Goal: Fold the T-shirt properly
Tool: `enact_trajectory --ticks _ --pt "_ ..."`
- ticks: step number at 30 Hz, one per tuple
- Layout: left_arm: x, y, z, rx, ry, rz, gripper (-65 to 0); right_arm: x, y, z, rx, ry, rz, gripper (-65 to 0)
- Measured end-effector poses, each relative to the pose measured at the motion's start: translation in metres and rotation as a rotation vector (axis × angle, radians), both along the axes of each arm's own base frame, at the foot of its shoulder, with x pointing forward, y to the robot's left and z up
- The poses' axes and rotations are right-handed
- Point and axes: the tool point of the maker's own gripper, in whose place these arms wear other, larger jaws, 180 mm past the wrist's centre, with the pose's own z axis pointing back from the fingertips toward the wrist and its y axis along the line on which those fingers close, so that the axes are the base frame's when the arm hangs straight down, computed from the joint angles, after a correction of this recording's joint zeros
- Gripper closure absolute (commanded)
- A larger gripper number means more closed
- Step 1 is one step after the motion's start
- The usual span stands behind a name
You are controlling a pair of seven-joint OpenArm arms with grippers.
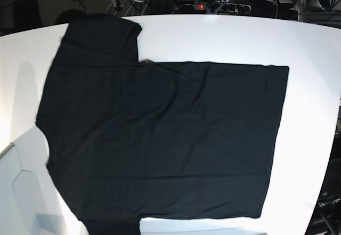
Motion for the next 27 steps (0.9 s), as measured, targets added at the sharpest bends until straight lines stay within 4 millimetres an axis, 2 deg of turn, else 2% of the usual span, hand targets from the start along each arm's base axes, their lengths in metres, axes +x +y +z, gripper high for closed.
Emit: enact_trajectory --ticks 5,15,20,27 --pt "-0.007 0.0002 0.0002 0.0 0.01 0.0 0.0 -0.0002 0.0 0.0 0.0 0.002 -0.001 0.0" --pt "-0.005 0.0025 0.0002 0.004 0.006 0.0 0.0 0.0002 -0.002 -0.0001 -0.003 0.0 -0.002 0.0" --pt "-0.0047 0.0055 0.0003 0.008 0.005 0.0 0.0 -0.0086 -0.0048 0.0004 -0.005 0.025 0.014 0.0" --pt "-0.005 0.0052 0.0003 0.008 0.006 0.0 0.0 -0.0061 -0.0043 0.0003 -0.003 0.021 0.018 0.0"
